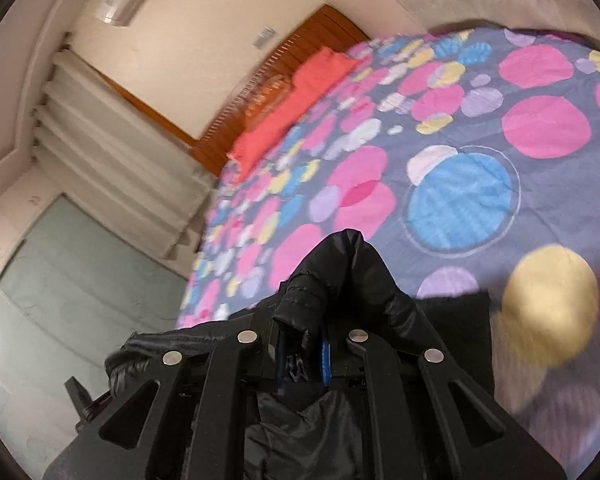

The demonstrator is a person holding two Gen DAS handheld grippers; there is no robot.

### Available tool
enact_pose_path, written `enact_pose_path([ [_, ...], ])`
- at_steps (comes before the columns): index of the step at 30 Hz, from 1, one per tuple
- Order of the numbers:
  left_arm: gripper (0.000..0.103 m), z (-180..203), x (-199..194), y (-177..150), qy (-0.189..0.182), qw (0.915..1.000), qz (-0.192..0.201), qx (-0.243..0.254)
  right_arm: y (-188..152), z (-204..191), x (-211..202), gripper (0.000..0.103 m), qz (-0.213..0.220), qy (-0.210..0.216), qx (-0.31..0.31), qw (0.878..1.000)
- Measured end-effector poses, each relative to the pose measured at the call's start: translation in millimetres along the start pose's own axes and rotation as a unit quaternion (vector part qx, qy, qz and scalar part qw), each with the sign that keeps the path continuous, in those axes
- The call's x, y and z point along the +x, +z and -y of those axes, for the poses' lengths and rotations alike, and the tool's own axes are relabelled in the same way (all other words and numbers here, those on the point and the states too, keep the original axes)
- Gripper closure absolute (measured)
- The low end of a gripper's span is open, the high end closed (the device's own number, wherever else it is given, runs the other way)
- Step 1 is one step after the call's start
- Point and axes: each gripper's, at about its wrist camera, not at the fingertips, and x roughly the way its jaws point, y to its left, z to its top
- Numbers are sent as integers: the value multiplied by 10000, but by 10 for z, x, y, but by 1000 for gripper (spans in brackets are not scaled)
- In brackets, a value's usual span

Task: Fold large clothes
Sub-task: 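Grasp the jacket hem with both tools and lift it toward the collar, then carry the held hem over the jacket toward the collar with both tools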

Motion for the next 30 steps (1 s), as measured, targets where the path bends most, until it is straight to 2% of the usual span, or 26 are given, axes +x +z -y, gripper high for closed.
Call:
enact_pose_path([
  [6, 91, 0, 819, 177, 443, 9985, -289, 150, 137, 277, 767, 91, -381, -619, 125, 9973],
  [10, 90, -69, 1209, 97, 623, 9967, -469, 246, 78, 477, 1059, 88, -589, -841, 334, 9942],
  [14, 75, -151, 1393, 16, 607, 9957, -639, 271, 39, 598, 1140, 81, -719, -809, 532, 9927],
  [16, 70, -192, 1391, 30, 445, 9967, -653, 175, 59, 596, 1126, 78, -767, -746, 539, 9928],
  [18, 57, -231, 1318, 74, 248, 9977, -638, 16, 97, 584, 1042, 73, -784, -650, 514, 9935],
  [19, 45, -246, 1252, 107, 142, 9982, -578, -75, 112, 576, 1009, 69, -780, -623, 506, 9937],
  [20, 35, -252, 1172, 145, 61, 9987, -473, -151, 126, 560, 942, 61, -736, -581, 500, 9943],
  [21, 31, -255, 1079, 178, 66, 9992, -335, -187, 136, 543, 875, 54, -662, -553, 489, 9951],
  [22, 25, -252, 993, 209, 150, 9995, -191, -192, 145, 526, 822, 39, -578, -566, 469, 9956],
  [23, 23, -250, 888, 245, 247, 9995, -31, -186, 158, 489, 726, 34, -406, -640, 421, 9962],
  [26, 23, -233, 671, 269, 352, 9992, 117, -139, 144, 363, 581, 34, -253, -715, 246, 9968],
  [30, 23, 41, 458, -40, 355, 9986, 44, 395, -144, -121, 558, 35, -273, -1015, -561, 9929],
])
